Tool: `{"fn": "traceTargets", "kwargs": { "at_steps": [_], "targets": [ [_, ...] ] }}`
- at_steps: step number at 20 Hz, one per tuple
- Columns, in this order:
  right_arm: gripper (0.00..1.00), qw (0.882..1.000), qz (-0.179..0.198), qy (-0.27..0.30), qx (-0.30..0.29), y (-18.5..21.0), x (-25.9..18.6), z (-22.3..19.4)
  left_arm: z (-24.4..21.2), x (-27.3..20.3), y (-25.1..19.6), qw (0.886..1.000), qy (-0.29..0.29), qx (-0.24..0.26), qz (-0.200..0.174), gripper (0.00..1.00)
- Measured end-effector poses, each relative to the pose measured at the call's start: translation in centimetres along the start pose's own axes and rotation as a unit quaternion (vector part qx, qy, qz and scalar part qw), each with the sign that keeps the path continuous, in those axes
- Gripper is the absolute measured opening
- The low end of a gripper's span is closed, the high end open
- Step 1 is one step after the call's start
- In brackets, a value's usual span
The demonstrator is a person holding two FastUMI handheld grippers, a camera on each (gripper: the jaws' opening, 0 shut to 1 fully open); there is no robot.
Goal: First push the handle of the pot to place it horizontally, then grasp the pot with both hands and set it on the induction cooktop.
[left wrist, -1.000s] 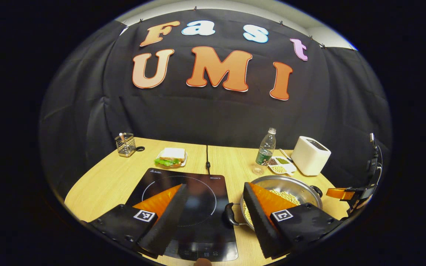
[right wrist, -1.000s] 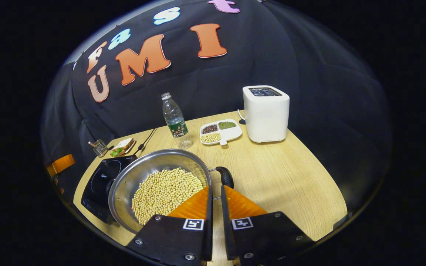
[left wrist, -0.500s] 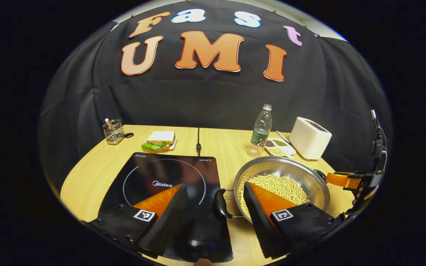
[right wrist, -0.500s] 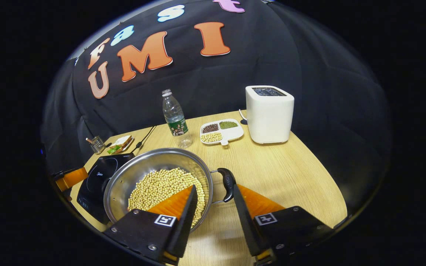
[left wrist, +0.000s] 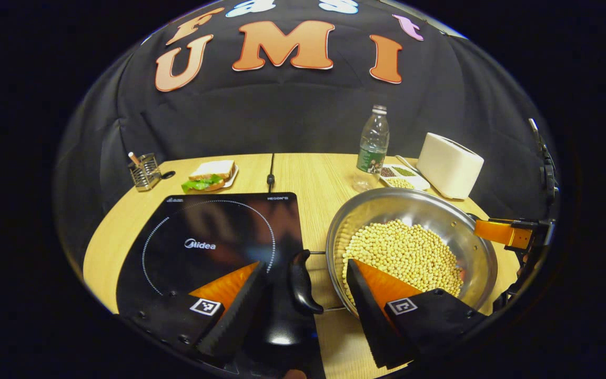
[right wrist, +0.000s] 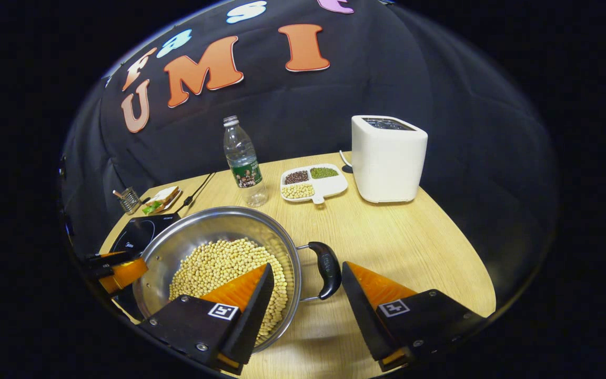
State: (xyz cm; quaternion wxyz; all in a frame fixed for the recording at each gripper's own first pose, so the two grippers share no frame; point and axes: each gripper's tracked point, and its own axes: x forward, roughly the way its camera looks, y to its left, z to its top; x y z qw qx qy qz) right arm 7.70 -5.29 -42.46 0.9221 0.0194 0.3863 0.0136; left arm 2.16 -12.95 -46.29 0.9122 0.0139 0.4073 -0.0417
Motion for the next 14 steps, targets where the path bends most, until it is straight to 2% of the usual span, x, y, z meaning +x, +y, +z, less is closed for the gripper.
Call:
{"fn": "traceTargets", "kwargs": {
  "at_steps": [3,6,8,9,12,13,14],
  "targets": [
    [0.82,1.000,0.003,0.007,0.008,0.0,0.6,-0.2,0.0,0.8,-0.2,1.000,0.001,0.005,0.000,0.99],
    [0.82,0.999,0.004,-0.028,0.035,0.1,0.1,1.7,0.0,1.4,-0.3,1.000,-0.001,0.007,0.006,0.97],
    [0.82,0.999,0.011,-0.033,0.029,0.5,0.3,1.7,-0.1,1.6,-0.4,1.000,-0.004,0.007,0.007,0.92],
    [0.82,0.999,0.003,-0.029,0.018,0.2,0.6,1.3,-0.1,1.8,-0.4,1.000,-0.005,0.007,0.006,0.93],
    [0.82,1.000,-0.002,-0.001,0.003,0.2,1.3,0.0,-0.1,2.1,-0.2,1.000,-0.009,0.011,0.013,0.75],
    [0.83,1.000,-0.003,0.007,0.001,0.1,1.7,-0.4,-0.1,2.4,-0.4,1.000,-0.008,0.012,0.010,0.74],
    [0.82,1.000,-0.003,0.013,-0.002,0.0,1.9,-0.9,0.0,2.3,-0.4,1.000,-0.009,0.014,0.011,0.68]
  ]
}}
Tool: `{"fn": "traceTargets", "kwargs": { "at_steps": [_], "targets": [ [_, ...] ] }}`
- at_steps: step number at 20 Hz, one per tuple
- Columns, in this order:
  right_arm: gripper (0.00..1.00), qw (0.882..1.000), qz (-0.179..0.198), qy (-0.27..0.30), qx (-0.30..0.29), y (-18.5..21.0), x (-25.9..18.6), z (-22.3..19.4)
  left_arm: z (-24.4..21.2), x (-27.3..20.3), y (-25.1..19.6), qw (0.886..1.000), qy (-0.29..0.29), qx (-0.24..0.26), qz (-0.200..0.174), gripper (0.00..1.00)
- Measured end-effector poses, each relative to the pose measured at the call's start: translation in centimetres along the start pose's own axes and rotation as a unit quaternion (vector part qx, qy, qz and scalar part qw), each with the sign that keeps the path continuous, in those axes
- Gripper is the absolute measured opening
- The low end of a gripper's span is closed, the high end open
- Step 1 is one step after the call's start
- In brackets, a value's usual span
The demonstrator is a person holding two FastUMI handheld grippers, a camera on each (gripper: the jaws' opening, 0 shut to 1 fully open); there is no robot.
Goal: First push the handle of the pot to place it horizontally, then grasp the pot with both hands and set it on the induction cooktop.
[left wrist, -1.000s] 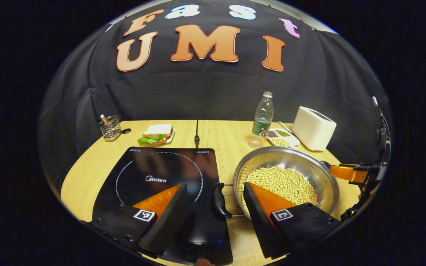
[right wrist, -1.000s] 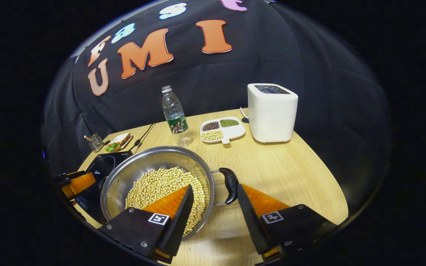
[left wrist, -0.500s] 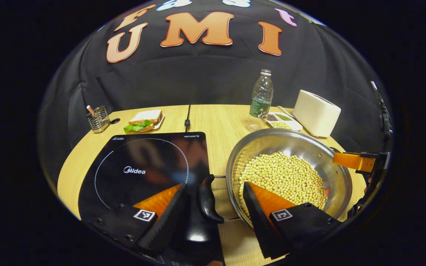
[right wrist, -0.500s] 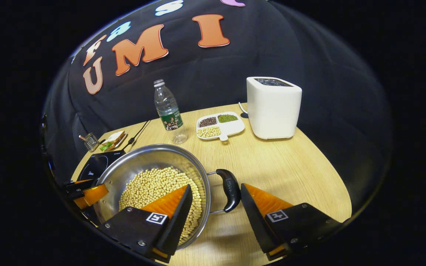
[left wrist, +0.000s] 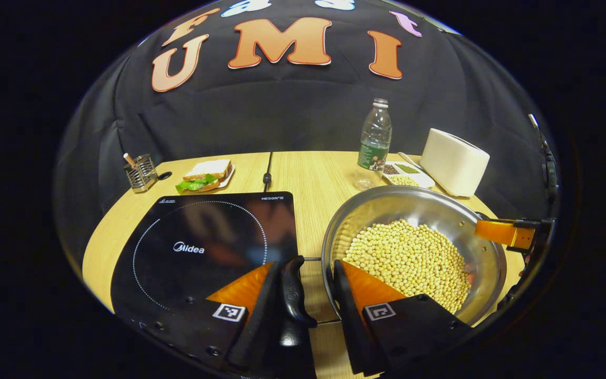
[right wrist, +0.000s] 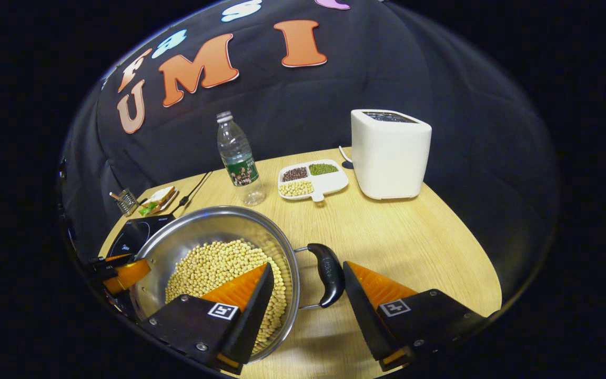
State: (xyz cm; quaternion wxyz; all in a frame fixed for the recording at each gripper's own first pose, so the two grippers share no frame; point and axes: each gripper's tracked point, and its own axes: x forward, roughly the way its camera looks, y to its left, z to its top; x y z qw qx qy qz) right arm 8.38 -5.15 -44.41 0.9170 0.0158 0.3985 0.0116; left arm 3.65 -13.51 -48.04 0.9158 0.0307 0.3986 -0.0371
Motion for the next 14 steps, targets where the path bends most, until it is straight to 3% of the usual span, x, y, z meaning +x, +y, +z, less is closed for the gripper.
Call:
{"fn": "traceTargets", "kwargs": {
  "at_steps": [2,3,4,6,9,12,13,14],
  "targets": [
    [0.82,1.000,-0.020,-0.001,-0.017,-0.7,0.6,-0.2,0.1,-0.1,0.1,1.000,0.001,0.002,0.000,0.65],
    [0.70,0.999,-0.029,-0.002,-0.025,-1.0,0.4,-0.1,0.0,-0.2,0.1,1.000,0.001,0.002,0.000,0.67],
    [0.66,0.999,-0.030,-0.005,-0.028,-0.9,0.5,0.0,-0.1,-0.2,0.0,1.000,-0.002,0.000,0.001,0.62],
    [0.60,0.999,-0.030,-0.011,-0.027,-0.8,0.4,0.1,0.1,-0.1,0.1,1.000,-0.005,-0.002,0.003,0.63],
    [0.49,1.000,-0.028,-0.011,-0.006,-0.8,0.2,0.0,0.1,-0.3,0.2,1.000,-0.002,-0.002,0.009,0.56],
    [0.46,0.999,-0.032,-0.010,0.009,-0.7,-0.2,0.0,0.0,-0.3,-0.2,1.000,0.010,-0.002,0.006,0.51],
    [0.46,0.999,-0.033,-0.014,0.012,-0.7,-0.6,0.3,0.0,-0.4,-0.2,1.000,0.010,-0.003,0.005,0.56],
    [0.41,0.999,-0.034,-0.021,0.015,-0.7,-1.0,0.6,0.3,-0.8,-0.2,1.000,0.006,-0.003,0.003,0.51]
  ]
}}
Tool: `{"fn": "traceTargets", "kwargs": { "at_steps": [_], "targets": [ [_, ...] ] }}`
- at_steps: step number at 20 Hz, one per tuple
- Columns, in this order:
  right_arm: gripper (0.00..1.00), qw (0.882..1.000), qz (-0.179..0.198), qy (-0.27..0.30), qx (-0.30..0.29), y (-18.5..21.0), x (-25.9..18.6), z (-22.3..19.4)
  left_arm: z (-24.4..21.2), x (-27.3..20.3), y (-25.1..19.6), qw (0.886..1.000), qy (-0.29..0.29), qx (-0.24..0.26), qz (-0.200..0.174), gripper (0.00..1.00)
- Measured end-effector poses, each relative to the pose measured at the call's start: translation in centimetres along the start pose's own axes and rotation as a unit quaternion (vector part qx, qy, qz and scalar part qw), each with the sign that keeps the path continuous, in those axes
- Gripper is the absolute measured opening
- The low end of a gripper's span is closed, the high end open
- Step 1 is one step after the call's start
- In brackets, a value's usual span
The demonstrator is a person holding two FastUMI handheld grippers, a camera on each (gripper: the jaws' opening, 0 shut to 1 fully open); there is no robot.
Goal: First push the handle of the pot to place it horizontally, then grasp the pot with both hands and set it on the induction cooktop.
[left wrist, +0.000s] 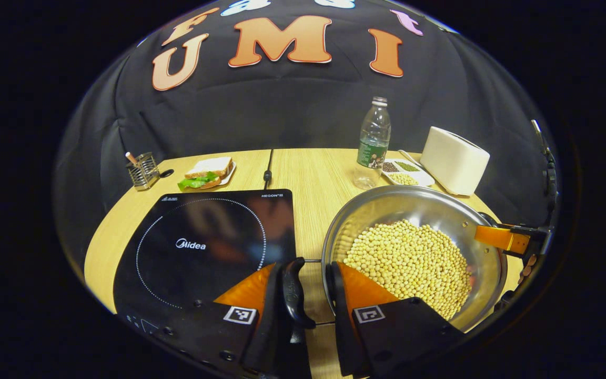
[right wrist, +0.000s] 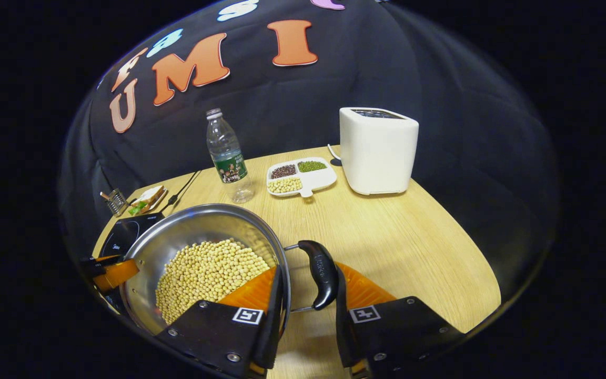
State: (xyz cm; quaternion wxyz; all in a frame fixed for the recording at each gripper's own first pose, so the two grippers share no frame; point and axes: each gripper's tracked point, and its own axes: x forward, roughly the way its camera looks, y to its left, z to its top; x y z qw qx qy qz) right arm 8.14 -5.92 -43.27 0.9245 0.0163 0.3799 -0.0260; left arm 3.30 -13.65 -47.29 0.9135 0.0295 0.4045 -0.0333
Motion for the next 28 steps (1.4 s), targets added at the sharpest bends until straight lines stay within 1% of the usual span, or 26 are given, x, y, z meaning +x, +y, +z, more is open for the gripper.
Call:
{"fn": "traceTargets", "kwargs": {
  "at_steps": [1,2,5,9,11,12,13,14,15,16,17,18,20,21,23,24,25,27,28],
  "targets": [
    [0.45,1.000,-0.001,-0.004,0.007,0.0,-0.4,0.3,0.4,-0.7,-0.1,1.000,-0.004,-0.001,-0.001,0.55],
    [0.45,1.000,0.000,-0.005,0.008,-0.1,-1.0,0.5,0.9,-1.1,-0.1,1.000,-0.008,0.000,-0.002,0.53],
    [0.45,1.000,0.001,-0.020,0.014,0.1,-2.5,1.8,2.5,-2.3,0.2,1.000,-0.022,0.004,-0.003,0.53],
    [0.45,0.999,0.005,-0.036,0.018,1.6,-4.0,3.3,4.3,-4.2,1.6,0.999,-0.037,0.007,-0.002,0.53],
    [0.45,0.999,0.007,-0.039,0.019,2.5,-4.8,4.0,4.9,-5.1,2.4,0.999,-0.040,0.007,-0.001,0.53],
    [0.45,0.999,0.007,-0.043,0.019,3.0,-5.2,4.2,5.3,-5.6,2.9,0.999,-0.042,0.004,-0.002,0.56],
    [0.45,0.999,0.008,-0.046,0.016,3.5,-5.7,4.6,5.8,-5.9,3.4,0.999,-0.045,0.002,-0.003,0.51],
    [0.45,0.999,0.009,-0.050,0.014,4.3,-6.2,5.1,6.3,-6.5,4.1,0.999,-0.049,0.000,-0.003,0.53],
    [0.40,0.998,0.010,-0.054,0.012,4.9,-6.7,5.5,6.7,-6.9,4.9,0.999,-0.054,-0.001,-0.002,0.53],
    [0.45,0.998,0.012,-0.058,0.009,5.6,-7.2,6.0,7.0,-7.3,5.6,0.998,-0.057,-0.004,0.000,0.53],
    [0.45,0.998,0.014,-0.062,0.005,6.5,-7.6,6.3,7.2,-7.9,6.4,0.998,-0.061,-0.009,0.002,0.56],
    [0.45,0.998,0.017,-0.065,0.001,7.2,-8.1,6.6,7.6,-8.4,7.4,0.998,-0.062,-0.015,0.003,0.53],
    [0.45,0.997,0.026,-0.071,-0.006,9.2,-9.0,7.3,8.3,-9.4,9.4,0.997,-0.065,-0.029,0.008,0.53],
    [0.45,0.997,0.032,-0.073,-0.008,10.3,-9.2,7.6,8.6,-10.0,10.6,0.997,-0.067,-0.032,0.013,0.56],
    [0.45,0.996,0.045,-0.076,-0.010,12.7,-9.4,8.1,9.3,-11.0,12.9,0.996,-0.074,-0.032,0.024,0.56],
    [0.45,0.996,0.051,-0.076,-0.011,13.9,-9.6,8.2,9.4,-11.5,14.1,0.996,-0.077,-0.033,0.030,0.51],
    [0.45,0.995,0.058,-0.077,-0.012,15.0,-9.7,8.3,9.5,-11.9,15.2,0.996,-0.078,-0.035,0.035,0.53],
    [0.45,0.995,0.068,-0.076,-0.017,17.2,-9.8,8.4,9.5,-12.5,17.4,0.995,-0.077,-0.041,0.045,0.53],
    [0.45,0.994,0.075,-0.076,-0.020,18.3,-9.9,8.4,9.5,-12.9,18.5,0.995,-0.077,-0.044,0.049,0.55]
  ]
}}
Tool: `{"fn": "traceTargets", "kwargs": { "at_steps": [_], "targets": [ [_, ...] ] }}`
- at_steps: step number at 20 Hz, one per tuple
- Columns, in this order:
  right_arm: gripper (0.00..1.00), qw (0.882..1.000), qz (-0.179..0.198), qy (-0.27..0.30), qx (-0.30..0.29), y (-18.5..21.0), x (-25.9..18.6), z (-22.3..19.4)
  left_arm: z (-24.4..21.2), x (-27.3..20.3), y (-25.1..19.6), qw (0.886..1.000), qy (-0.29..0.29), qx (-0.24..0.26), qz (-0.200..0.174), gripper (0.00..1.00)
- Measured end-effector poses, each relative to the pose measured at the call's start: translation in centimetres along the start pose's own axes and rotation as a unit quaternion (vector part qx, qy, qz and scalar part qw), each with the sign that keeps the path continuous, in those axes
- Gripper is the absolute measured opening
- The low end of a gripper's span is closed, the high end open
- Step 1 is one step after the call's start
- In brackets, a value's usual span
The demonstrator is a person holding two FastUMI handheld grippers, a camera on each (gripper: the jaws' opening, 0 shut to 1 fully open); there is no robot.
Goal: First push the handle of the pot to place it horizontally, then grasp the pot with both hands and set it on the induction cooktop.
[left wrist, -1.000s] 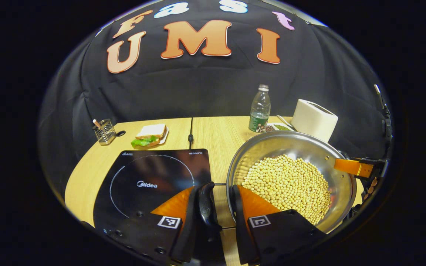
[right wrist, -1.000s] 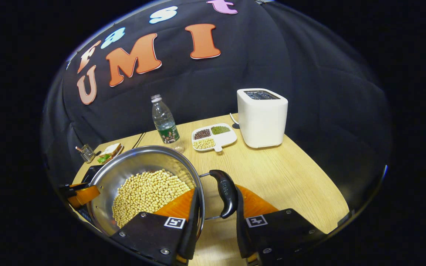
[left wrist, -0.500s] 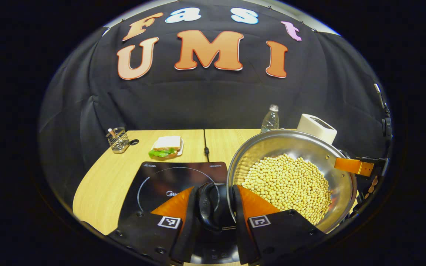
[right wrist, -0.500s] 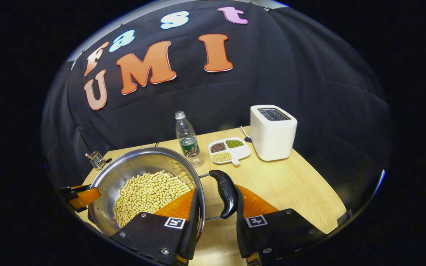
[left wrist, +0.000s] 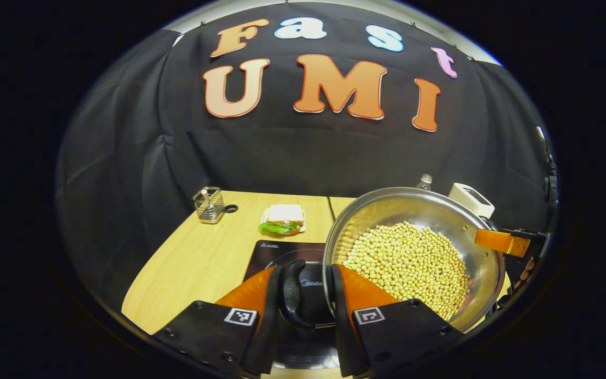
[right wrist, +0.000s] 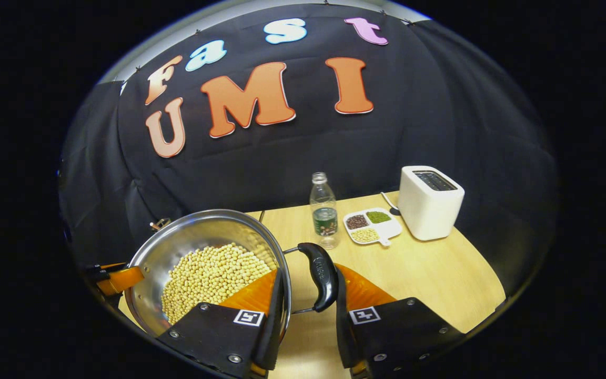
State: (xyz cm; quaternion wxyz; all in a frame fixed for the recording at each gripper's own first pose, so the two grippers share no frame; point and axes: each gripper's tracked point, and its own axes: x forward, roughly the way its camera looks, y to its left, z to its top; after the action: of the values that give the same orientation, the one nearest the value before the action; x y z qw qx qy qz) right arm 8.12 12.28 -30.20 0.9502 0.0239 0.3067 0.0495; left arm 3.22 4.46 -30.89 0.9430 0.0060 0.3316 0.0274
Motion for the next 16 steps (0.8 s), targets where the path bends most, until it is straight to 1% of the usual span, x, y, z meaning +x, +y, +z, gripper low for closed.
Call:
{"fn": "traceTargets", "kwargs": {
  "at_steps": [1,3,4,5,7,8,10,11,12,14,15,16],
  "targets": [
    [0.45,1.000,0.006,0.001,-0.001,1.1,0.2,0.0,0.1,-0.1,1.1,1.000,0.000,-0.002,0.005,0.55],
    [0.45,1.000,0.017,0.006,-0.001,3.0,0.7,-0.1,-0.1,-0.3,3.1,1.000,0.002,-0.002,0.015,0.51],
    [0.45,1.000,0.021,0.008,-0.002,3.8,0.9,-0.3,-0.1,-0.4,4.1,1.000,0.003,-0.003,0.019,0.55],
    [0.45,1.000,0.025,0.011,-0.002,4.7,1.1,-0.6,-0.1,-0.5,5.0,1.000,0.004,-0.007,0.023,0.53],
    [0.45,0.999,0.033,0.016,-0.005,6.3,1.5,-0.9,-0.5,-0.4,6.6,0.999,0.008,-0.011,0.029,0.53],
    [0.45,0.999,0.036,0.019,-0.005,6.9,1.8,-1.2,-0.8,-0.4,7.4,0.999,0.010,-0.013,0.032,0.56],
    [0.45,0.999,0.041,0.026,-0.007,8.1,2.3,-1.9,-1.0,-0.2,8.6,0.999,0.015,-0.014,0.037,0.55],
    [0.45,0.999,0.042,0.031,-0.009,8.6,2.6,-2.3,-1.4,0.1,8.7,0.999,0.018,-0.016,0.039,0.53],
    [0.45,0.998,0.044,0.035,-0.011,9.1,2.9,-2.5,-2.0,0.5,9.5,0.999,0.024,-0.018,0.041,0.56],
    [0.45,0.998,0.046,0.044,-0.013,9.7,3.6,-3.3,-2.7,1.0,10.8,0.998,0.033,-0.021,0.043,0.56],
    [0.45,0.998,0.047,0.048,-0.014,9.9,3.8,-3.7,-3.1,1.3,11.2,0.998,0.036,-0.023,0.044,0.53],
    [0.45,0.997,0.048,0.052,-0.013,10.2,4.2,-3.9,-3.4,1.6,11.4,0.998,0.039,-0.024,0.045,0.53]
  ]
}}
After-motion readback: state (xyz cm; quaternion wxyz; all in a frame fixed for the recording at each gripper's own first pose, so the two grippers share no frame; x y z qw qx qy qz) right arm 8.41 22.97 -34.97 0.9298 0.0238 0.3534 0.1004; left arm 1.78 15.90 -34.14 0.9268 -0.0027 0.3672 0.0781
